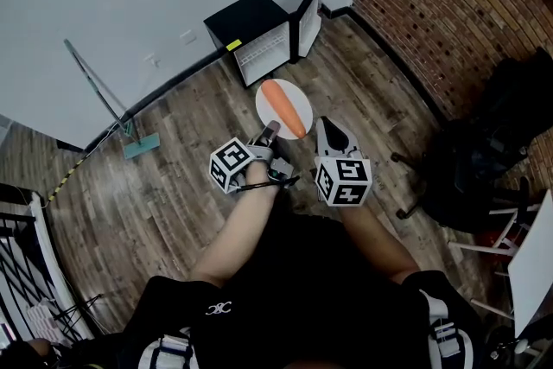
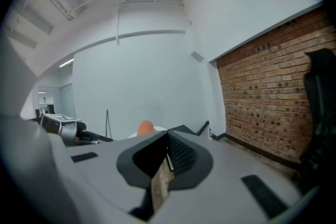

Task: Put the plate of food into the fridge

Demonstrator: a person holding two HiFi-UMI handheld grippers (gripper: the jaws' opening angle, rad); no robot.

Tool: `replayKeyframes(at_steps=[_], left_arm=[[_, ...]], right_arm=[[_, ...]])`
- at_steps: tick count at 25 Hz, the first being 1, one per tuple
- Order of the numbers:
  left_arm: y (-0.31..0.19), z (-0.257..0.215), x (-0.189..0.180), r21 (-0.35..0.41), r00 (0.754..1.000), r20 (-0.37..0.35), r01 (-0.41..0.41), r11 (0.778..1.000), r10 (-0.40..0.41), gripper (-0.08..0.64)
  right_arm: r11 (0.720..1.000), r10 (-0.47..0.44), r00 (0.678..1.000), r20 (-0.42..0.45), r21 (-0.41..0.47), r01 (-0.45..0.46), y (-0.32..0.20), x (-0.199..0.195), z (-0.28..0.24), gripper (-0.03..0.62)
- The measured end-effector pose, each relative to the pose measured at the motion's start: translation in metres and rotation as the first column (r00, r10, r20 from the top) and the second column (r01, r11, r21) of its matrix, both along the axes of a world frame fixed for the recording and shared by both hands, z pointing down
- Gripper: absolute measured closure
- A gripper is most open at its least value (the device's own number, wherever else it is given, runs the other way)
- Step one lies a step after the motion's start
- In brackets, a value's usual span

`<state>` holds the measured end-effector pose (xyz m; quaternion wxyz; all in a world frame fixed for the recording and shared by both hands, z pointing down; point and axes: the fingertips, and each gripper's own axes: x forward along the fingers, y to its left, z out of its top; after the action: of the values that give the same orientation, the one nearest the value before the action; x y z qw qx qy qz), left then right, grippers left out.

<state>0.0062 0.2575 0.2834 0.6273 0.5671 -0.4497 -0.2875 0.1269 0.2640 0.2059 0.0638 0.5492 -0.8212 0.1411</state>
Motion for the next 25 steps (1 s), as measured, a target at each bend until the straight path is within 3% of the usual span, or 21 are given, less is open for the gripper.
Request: replayKeyframes(at_steps=[9,25], left_arm=[[-0.094,0.011,-0.006,0.019,0.999,-0.027,-0.042,0.999,0.043,0.534],[-0.259,0.002,-0.098,0.015,0.998,-0.041,-0.054,0.998,0.054,0.534]], right_arm=[[0.998,0.063,0.998,-0.015,-0.01,-0.063,-0.083,-0.003,0.014,0.578],[0.999,0.022,0.996,-0.081,-0.03,-0.024,-0.252,-0.107,0.006,0.578]])
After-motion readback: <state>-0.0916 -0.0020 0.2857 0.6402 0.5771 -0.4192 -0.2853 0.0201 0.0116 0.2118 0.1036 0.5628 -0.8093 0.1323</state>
